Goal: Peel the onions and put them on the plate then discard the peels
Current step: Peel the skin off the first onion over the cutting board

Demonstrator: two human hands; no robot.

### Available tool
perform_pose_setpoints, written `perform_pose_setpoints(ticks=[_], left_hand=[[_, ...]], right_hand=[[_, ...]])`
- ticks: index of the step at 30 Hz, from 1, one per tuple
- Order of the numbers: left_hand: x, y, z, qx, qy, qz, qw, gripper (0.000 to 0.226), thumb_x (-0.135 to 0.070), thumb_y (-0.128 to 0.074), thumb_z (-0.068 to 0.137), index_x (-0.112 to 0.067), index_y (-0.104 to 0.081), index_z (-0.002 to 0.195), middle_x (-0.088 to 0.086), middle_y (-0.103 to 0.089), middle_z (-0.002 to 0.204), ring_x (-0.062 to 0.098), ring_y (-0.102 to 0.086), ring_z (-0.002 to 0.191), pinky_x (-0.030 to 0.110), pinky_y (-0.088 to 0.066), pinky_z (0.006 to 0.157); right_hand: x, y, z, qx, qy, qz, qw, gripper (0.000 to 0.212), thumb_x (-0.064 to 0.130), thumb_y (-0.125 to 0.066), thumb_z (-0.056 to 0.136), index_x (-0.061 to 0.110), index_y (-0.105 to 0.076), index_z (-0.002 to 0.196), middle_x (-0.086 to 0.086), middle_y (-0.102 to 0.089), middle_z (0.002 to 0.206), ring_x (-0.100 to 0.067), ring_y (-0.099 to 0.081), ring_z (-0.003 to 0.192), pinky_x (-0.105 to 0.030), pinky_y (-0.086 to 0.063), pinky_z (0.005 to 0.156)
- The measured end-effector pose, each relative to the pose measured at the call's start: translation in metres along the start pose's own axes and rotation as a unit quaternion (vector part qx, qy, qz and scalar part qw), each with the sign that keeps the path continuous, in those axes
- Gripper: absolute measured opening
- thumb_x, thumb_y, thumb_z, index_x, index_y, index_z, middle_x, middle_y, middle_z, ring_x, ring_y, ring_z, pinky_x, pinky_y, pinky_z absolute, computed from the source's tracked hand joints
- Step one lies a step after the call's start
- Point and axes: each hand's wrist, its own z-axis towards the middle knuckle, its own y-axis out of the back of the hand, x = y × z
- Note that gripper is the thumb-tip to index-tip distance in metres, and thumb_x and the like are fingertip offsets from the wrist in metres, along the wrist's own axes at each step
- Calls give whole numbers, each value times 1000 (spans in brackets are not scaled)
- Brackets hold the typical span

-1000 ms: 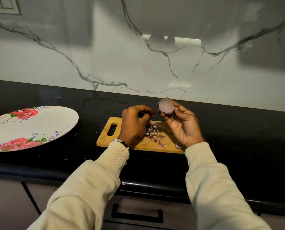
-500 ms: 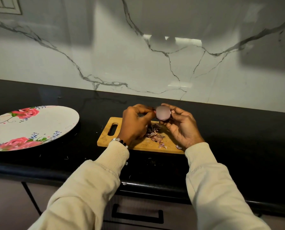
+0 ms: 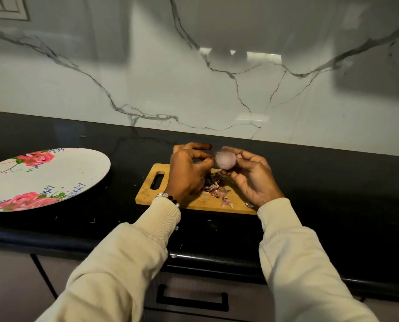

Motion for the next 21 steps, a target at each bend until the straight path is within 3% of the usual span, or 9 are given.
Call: perform_pose_setpoints(ticks=[2, 4, 11, 17, 21], left_hand=[[4, -2, 1, 3, 14, -47, 999, 11, -19, -70, 82, -26, -79, 82, -18, -66, 110, 18, -50, 119, 42, -47, 97], [4, -2, 1, 13, 24, -74, 997, 11, -22, -71, 81, -29, -79, 81, -20, -66, 111, 21, -52, 120, 49, -49, 95], [3, 0, 2, 23, -8, -69, 997, 19, -26, -73, 80, -45, -75, 75, -21, -67, 109, 21, -54, 119, 50, -49, 96], [7, -1, 3, -4, -19, -23, 1000, 20, -21, -71, 78, -39, -75, 71, -25, -65, 106, 21, -52, 119, 48, -48, 96], [7, -2, 2, -6, 7, -70, 998, 17, -22, -69, 76, -38, -76, 73, -22, -66, 108, 22, -52, 120, 49, -49, 96]], right_hand=[[0, 1, 0, -2, 5, 1, 1000, 33, -5, -33, 101, -2, -66, 106, -19, -70, 108, -28, -71, 96, -35, -62, 75], [0, 1, 1, -6, 7, 0, 1000, 33, -4, -33, 102, -1, -66, 107, -20, -68, 112, -29, -70, 99, -34, -61, 76], [0, 1, 0, -9, 6, 3, 1000, 32, -4, -33, 102, -2, -65, 107, -18, -68, 109, -26, -71, 95, -30, -61, 70], [0, -1, -1, -5, 6, -9, 1000, 32, -4, -33, 102, -2, -65, 105, -18, -70, 105, -25, -72, 92, -30, -61, 68], [-1, -1, -1, -6, 4, 0, 1000, 31, -4, -34, 102, -4, -64, 107, -18, -69, 107, -28, -70, 97, -31, -61, 68]])
